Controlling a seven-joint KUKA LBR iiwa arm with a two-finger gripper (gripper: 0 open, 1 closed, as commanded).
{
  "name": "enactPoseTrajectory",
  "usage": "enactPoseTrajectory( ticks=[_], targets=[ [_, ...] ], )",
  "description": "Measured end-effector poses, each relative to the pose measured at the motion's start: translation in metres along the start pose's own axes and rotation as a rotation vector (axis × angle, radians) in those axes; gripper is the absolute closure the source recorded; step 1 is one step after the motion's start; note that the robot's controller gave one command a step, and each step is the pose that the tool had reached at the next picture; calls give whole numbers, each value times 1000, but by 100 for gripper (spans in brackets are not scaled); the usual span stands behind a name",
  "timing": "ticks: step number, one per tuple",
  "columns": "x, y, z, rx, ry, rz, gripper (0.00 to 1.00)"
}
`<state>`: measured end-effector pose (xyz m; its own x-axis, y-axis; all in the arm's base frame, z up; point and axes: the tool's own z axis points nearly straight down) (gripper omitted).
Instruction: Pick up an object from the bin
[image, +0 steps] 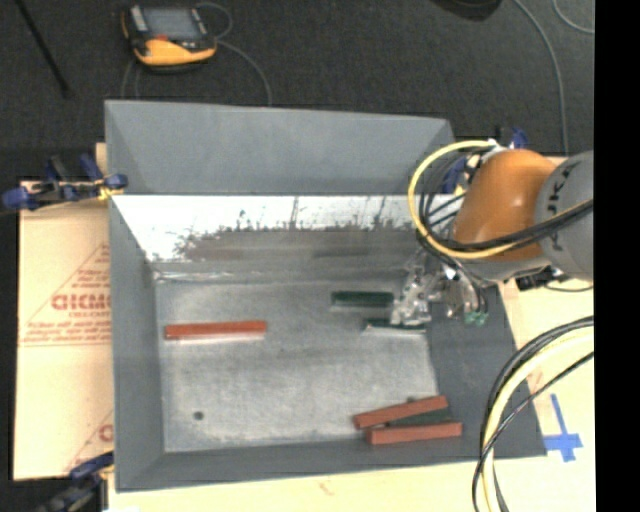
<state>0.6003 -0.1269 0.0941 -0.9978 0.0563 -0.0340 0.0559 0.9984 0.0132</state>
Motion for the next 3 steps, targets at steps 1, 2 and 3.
enactPoseTrajectory(
  ticks=[1, 2, 3],
  targets=[
    [2, 4, -2, 9, 5, -2, 100],
    [2, 4, -2, 8, 5, -1, 100],
    [2, 4, -2, 8, 5, -1, 100]
  ],
)
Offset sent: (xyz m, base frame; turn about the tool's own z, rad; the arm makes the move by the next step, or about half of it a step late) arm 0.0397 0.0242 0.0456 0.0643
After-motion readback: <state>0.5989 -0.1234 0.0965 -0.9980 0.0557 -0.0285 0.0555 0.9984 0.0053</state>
